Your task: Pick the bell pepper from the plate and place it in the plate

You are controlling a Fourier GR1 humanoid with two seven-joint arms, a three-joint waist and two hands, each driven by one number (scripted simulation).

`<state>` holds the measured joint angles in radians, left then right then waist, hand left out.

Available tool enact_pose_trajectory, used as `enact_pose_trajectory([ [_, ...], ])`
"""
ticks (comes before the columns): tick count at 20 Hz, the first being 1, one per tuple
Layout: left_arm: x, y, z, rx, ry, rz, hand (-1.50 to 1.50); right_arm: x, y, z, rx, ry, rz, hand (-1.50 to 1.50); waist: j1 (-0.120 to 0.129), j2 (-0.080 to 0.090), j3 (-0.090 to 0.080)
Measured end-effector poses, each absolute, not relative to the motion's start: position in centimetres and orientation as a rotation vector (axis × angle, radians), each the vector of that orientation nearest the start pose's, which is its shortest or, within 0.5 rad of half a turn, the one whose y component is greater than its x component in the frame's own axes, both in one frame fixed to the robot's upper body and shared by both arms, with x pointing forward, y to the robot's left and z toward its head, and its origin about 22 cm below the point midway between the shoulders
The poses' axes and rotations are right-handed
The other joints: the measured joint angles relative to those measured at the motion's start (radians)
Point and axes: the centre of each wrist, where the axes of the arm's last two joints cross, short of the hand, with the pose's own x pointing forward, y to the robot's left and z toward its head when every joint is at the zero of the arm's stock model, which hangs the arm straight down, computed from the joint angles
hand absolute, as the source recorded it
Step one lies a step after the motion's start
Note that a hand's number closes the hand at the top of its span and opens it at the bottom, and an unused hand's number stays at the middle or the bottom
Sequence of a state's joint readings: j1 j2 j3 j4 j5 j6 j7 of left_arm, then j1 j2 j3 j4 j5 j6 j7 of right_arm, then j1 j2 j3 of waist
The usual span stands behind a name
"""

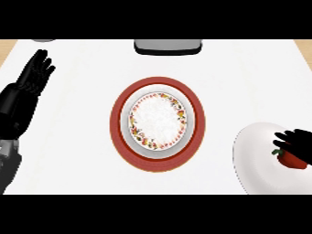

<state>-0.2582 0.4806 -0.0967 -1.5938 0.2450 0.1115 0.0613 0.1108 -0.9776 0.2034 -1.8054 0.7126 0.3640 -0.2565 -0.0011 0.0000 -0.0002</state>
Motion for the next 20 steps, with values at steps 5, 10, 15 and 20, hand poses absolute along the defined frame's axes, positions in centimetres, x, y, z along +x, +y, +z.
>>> enact_pose_trajectory([
  [5, 30.0, 27.8, 10.3, 0.133, -1.747, -0.235, 0.0, 22.1, -35.3, 8.9, -0.686, -1.035, 1.811, -1.5, 0.003, 0.001, 0.0],
  [10, 30.5, 28.0, 10.2, 0.138, -1.747, -0.231, 0.0, 23.2, -36.1, 6.7, -0.722, -0.979, 1.804, -1.5, 0.003, 0.001, 0.0],
  [15, 29.8, 28.3, 10.3, 0.135, -1.746, -0.229, 0.0, 24.3, -36.3, 4.5, -0.705, -0.939, 1.815, -1.5, 0.005, 0.001, 0.0],
  [20, 29.4, 28.3, 10.1, 0.142, -1.747, -0.235, 0.0, 24.6, -36.8, 2.6, -0.683, -0.897, 1.83, -1.5, 0.003, 0.0, 0.0],
])
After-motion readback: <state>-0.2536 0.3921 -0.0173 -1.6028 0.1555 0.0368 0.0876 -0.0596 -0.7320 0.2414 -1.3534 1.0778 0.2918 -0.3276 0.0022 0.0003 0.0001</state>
